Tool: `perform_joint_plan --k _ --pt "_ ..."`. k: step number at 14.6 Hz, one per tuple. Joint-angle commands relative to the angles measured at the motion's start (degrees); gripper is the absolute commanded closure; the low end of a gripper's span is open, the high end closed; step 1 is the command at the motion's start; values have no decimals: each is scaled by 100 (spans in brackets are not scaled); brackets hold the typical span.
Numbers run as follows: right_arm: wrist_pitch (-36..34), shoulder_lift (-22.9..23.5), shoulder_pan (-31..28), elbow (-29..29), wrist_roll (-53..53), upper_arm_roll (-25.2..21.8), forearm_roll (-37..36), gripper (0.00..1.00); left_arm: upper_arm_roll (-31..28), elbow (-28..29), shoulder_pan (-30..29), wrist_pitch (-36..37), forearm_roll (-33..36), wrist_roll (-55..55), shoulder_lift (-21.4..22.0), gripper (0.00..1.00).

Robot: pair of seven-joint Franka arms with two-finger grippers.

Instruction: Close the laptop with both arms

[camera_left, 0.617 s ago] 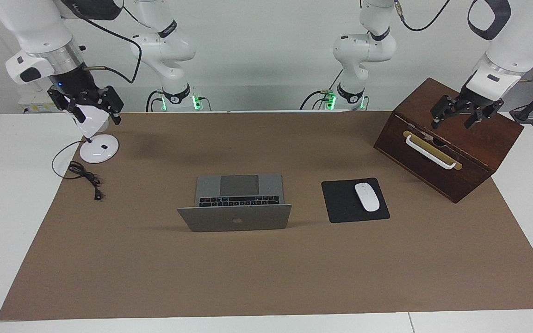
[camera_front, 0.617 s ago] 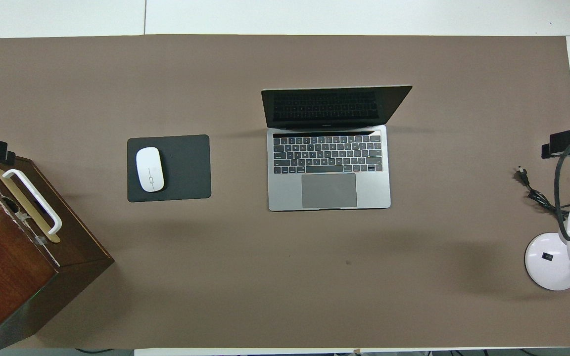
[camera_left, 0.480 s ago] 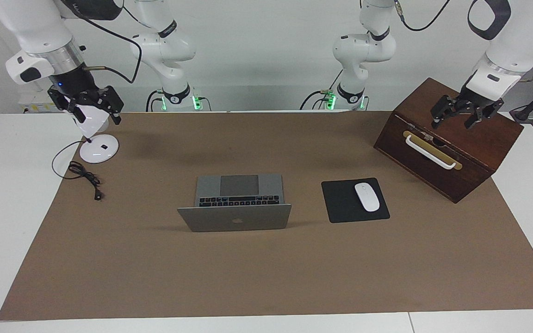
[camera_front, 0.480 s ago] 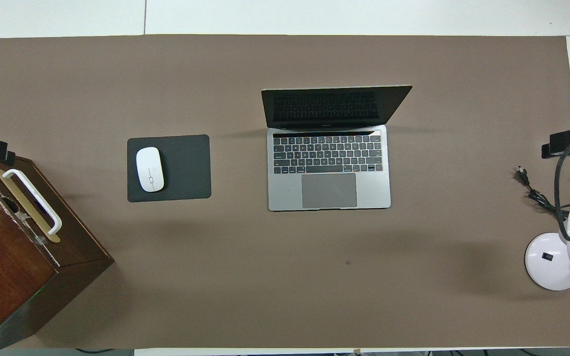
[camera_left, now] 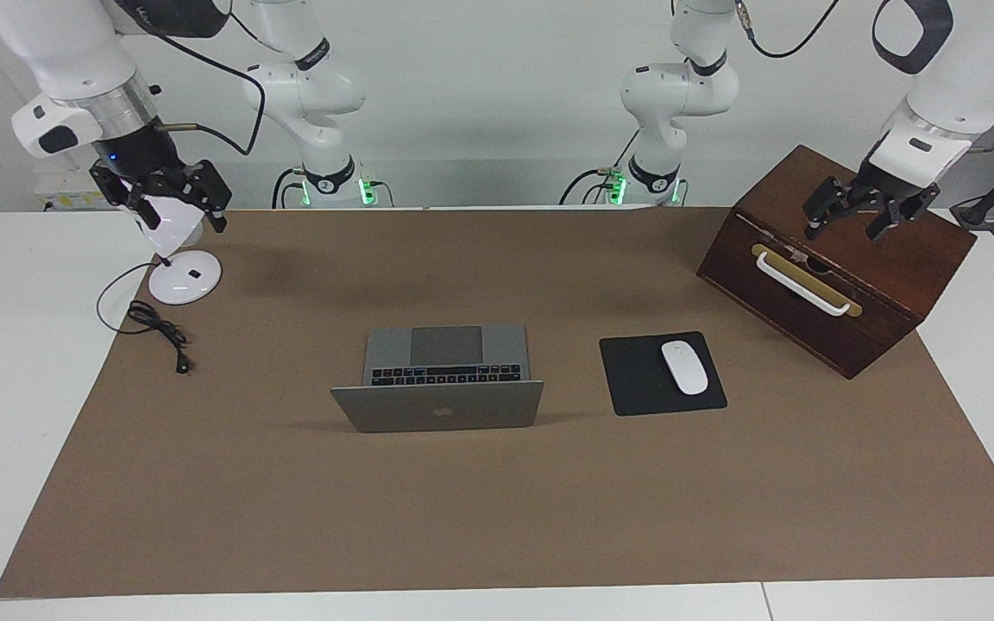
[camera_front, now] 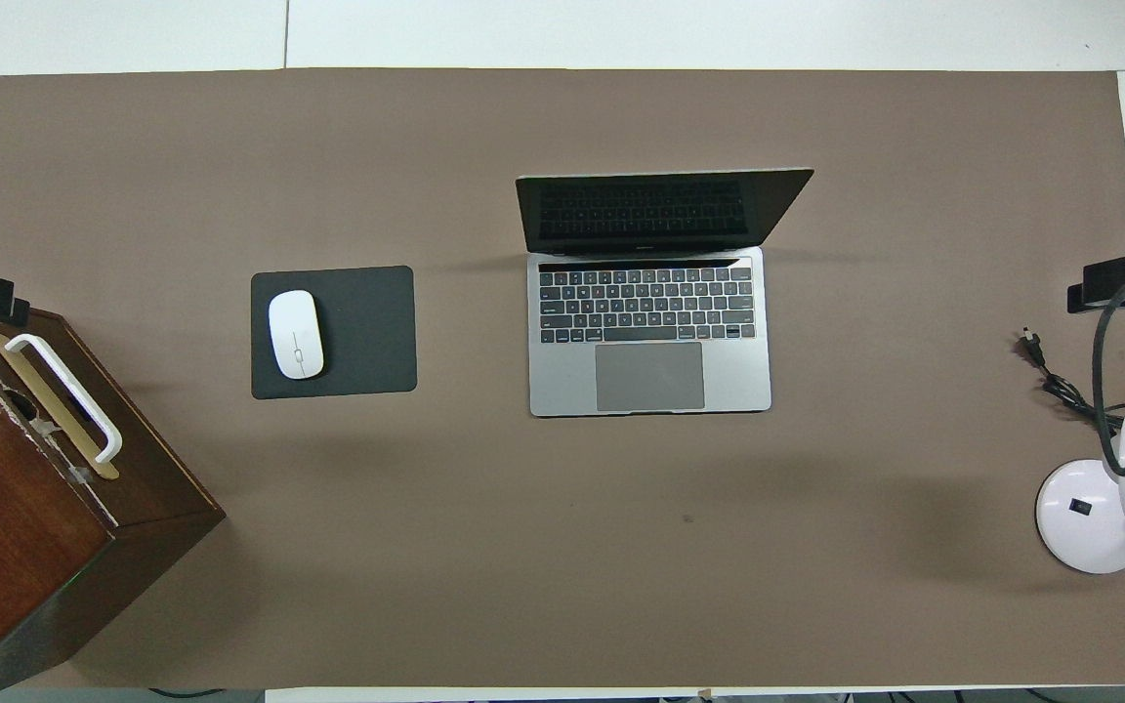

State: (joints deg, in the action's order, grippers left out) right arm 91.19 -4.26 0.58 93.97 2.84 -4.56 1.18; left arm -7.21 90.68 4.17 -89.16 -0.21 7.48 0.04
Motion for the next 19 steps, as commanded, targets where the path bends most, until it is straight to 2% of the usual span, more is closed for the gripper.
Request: perform_joint_plan --k 1,8,12,19 --pt "118 -66 -49 104 23 43 -4 0 -9 2 -13 -31 3 16 66 0" --pt "57 -83 -58 113 -21 34 -13 0 -9 2 5 -48 3 7 66 0" --pt "65 -92 -102 113 -398 25 -13 0 9 2 31 -57 3 16 75 0" --pt "92 -101 -198 122 -390 25 -13 0 0 11 58 -57 -85 -441 75 0"
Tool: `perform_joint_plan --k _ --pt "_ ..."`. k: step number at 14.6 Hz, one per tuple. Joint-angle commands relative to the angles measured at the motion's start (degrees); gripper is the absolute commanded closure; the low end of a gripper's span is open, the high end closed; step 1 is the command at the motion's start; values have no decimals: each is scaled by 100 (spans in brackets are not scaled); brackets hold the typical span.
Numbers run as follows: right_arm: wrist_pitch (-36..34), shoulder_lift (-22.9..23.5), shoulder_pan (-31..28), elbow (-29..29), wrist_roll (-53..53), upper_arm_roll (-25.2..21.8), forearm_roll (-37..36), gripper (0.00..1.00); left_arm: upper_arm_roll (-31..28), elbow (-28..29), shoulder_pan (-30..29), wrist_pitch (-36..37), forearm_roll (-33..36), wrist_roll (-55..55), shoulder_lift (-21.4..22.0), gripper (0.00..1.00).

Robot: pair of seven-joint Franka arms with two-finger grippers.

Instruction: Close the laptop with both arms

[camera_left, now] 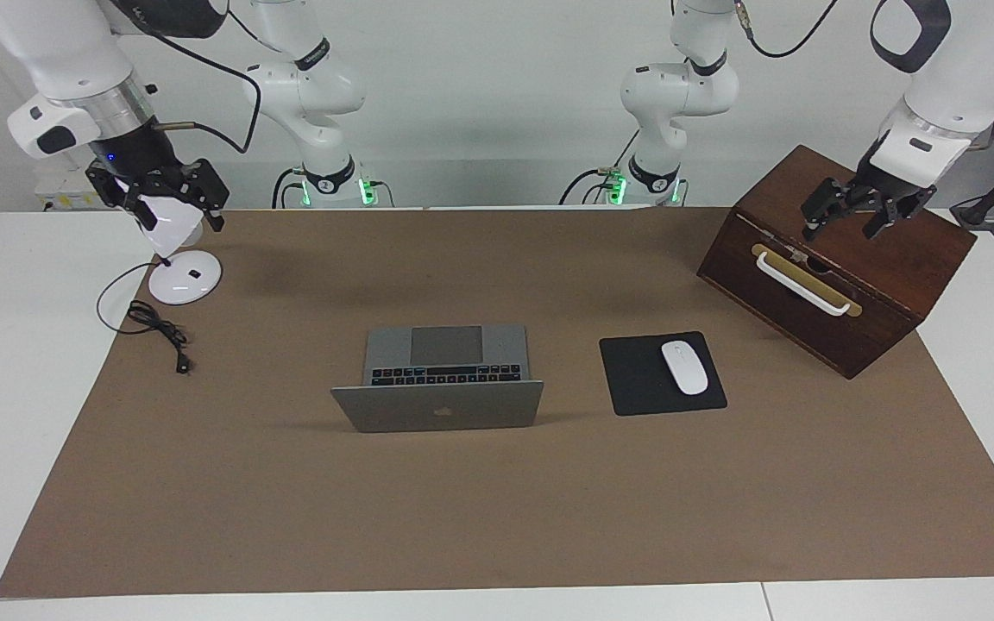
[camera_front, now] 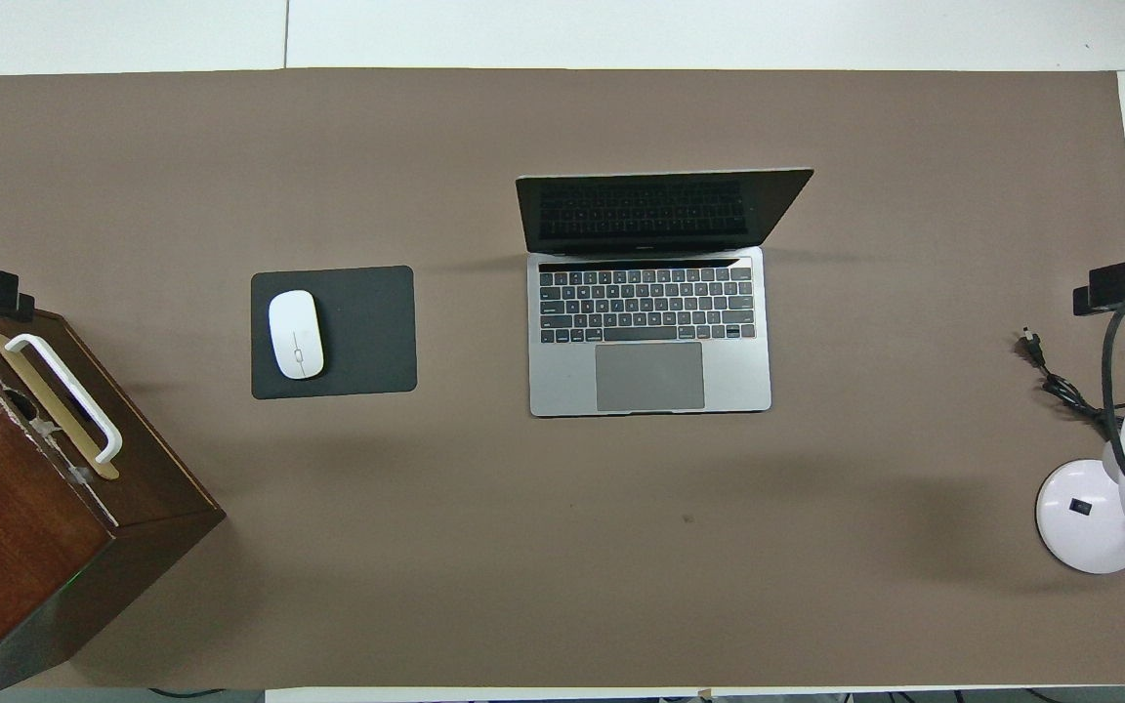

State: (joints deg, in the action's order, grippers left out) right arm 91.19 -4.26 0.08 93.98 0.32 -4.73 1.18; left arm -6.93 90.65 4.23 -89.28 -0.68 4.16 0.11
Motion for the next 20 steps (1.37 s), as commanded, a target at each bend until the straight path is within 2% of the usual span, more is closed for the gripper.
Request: perform_joint_plan --k 1,12,13,16,20 --pt "101 -101 -166 121 -154 42 -13 0 -10 5 61 -45 -11 -100 68 0" --pt "180 -5 -359 -46 -515 42 -153 0 25 93 131 -28 -2 -161 174 0" --pt "180 22 -368 -81 -515 42 -153 0 25 93 122 -28 -2 -239 174 6" --pt "180 75 -377 -178 -515 42 -162 0 25 93 122 -89 -2 -302 182 100" --pt "206 136 -395 -196 -541 34 -171 0 25 101 113 -299 -2 -389 174 100"
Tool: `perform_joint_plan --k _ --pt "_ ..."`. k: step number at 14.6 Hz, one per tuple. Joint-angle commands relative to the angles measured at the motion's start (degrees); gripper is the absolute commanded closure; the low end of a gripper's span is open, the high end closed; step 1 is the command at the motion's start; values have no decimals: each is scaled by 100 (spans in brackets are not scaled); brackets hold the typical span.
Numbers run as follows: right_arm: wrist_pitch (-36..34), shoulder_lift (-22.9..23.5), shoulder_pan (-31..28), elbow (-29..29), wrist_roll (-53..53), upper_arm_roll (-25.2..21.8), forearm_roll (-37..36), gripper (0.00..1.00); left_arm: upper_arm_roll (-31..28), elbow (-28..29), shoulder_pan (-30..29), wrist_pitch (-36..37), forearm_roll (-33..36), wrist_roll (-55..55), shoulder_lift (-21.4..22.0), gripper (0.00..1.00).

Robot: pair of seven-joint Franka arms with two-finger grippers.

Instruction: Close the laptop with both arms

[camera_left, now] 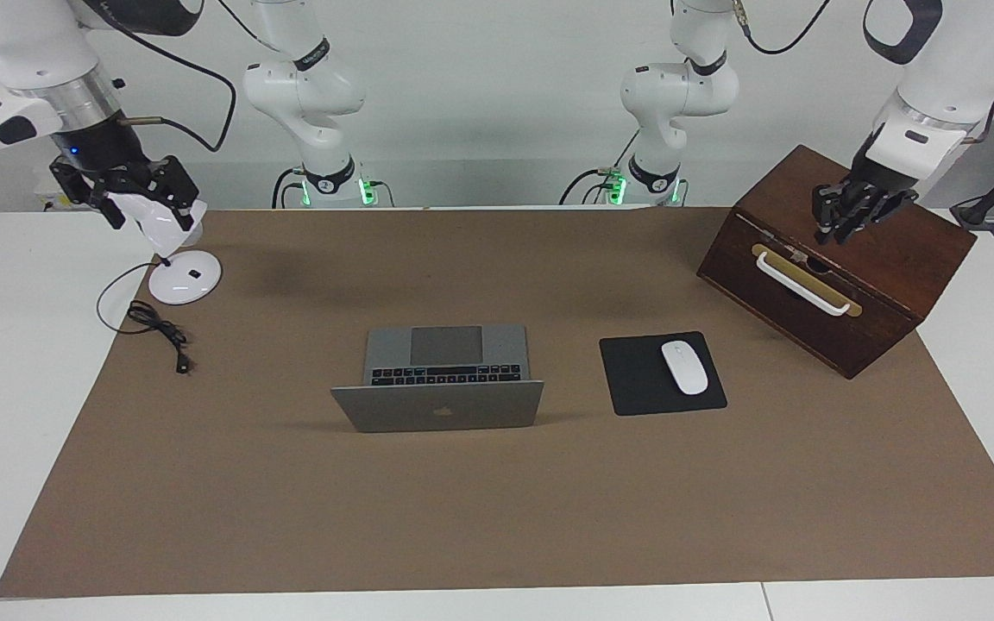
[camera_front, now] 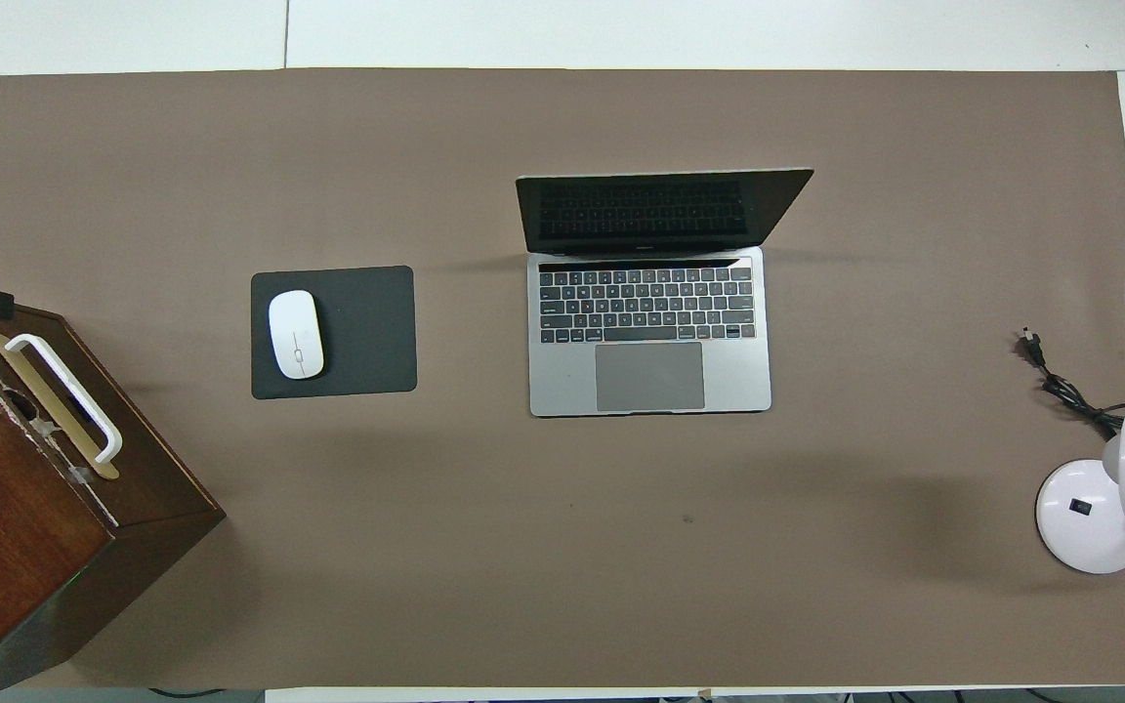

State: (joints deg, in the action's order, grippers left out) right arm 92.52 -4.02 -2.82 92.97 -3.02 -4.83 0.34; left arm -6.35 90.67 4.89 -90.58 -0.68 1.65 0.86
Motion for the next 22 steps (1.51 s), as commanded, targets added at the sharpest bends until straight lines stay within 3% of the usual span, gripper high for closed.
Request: perform_joint_plan --k 1,2,3,6,13,22 --pt "73 182 -122 -173 -260 44 -86 3 -33 135 65 -266 -2 -321 98 100" --pt "73 270 -140 -278 -278 44 -104 10 -33 162 74 -441 -2 -515 90 100" --pt "64 375 -131 -366 -287 53 -156 26 -25 162 74 -599 -2 -525 89 100" --pt "221 446 -131 -376 -339 62 -236 100 -25 451 65 -1021 -64 -490 177 100" --pt "600 779 -158 -576 -568 62 -376 100 -16 1004 205 -1918 -413 -455 361 100" --pt "539 2044 -228 -2149 -577 79 -368 100 2 3921 1118 -4983 -898 -464 1547 100"
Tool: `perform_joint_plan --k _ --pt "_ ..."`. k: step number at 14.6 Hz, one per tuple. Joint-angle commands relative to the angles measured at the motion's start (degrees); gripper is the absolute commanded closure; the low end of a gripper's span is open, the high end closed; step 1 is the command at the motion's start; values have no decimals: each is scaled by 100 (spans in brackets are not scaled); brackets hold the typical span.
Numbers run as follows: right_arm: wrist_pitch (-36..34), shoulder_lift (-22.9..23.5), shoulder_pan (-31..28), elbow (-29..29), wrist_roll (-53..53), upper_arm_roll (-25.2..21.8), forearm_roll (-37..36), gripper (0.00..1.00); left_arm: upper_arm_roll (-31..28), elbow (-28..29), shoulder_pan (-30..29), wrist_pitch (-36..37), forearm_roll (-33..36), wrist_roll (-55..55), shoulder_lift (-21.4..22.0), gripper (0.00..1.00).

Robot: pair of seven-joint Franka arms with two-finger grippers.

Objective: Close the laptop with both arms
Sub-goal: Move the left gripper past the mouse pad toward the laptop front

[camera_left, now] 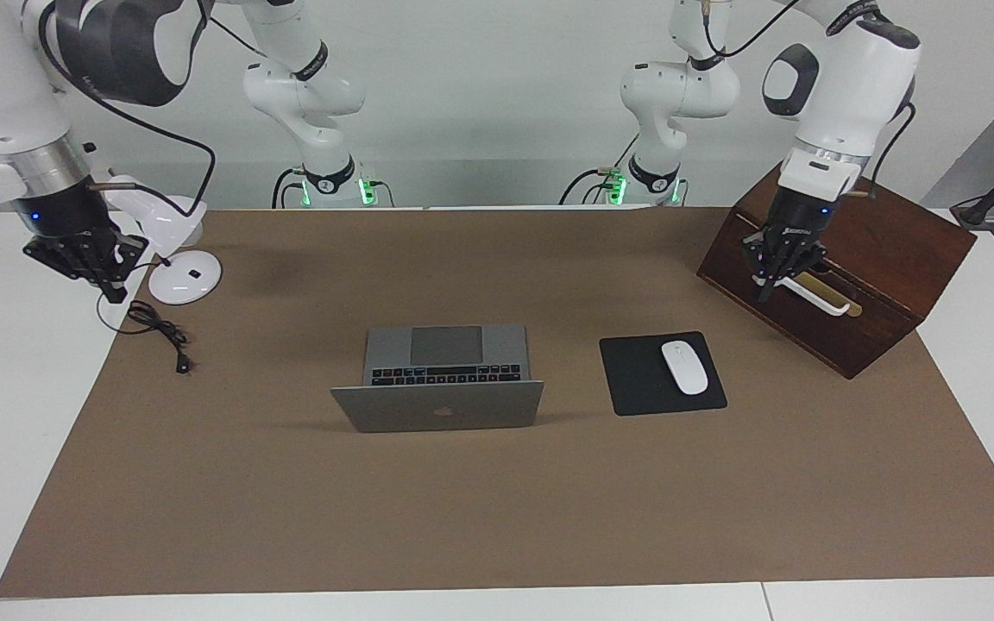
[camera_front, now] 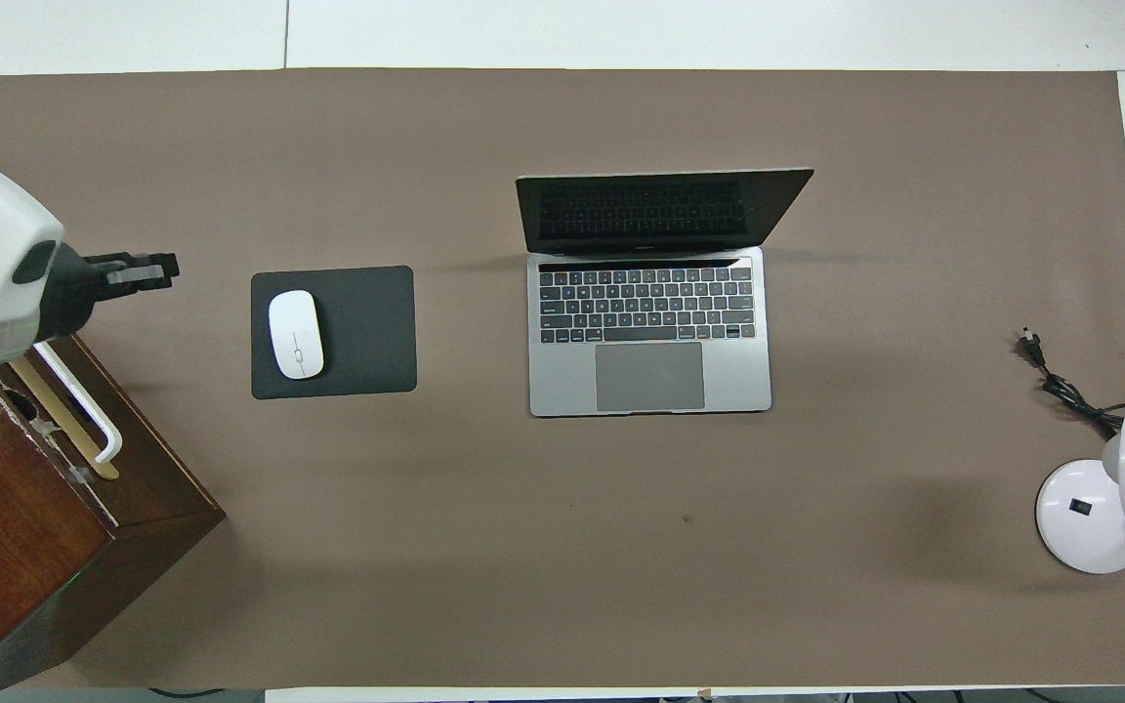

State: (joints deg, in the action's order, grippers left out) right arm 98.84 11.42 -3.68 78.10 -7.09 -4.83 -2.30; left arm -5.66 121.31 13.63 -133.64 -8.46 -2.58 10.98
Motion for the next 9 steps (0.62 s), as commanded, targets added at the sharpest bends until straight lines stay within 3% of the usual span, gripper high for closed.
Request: perform_joint_plan --k 1,5,9 --pt "-24 598 -142 -708 -161 87 -86 100 -76 1111 323 -951 -173 -41 650 100" --pt "547 1072 -142 -822 -100 96 -69 100 -67 2184 710 -2250 -200 -41 984 100" --pt "776 2239 -89 -2147 145 183 -51 100 -76 2853 1377 -3587 -200 -111 871 100"
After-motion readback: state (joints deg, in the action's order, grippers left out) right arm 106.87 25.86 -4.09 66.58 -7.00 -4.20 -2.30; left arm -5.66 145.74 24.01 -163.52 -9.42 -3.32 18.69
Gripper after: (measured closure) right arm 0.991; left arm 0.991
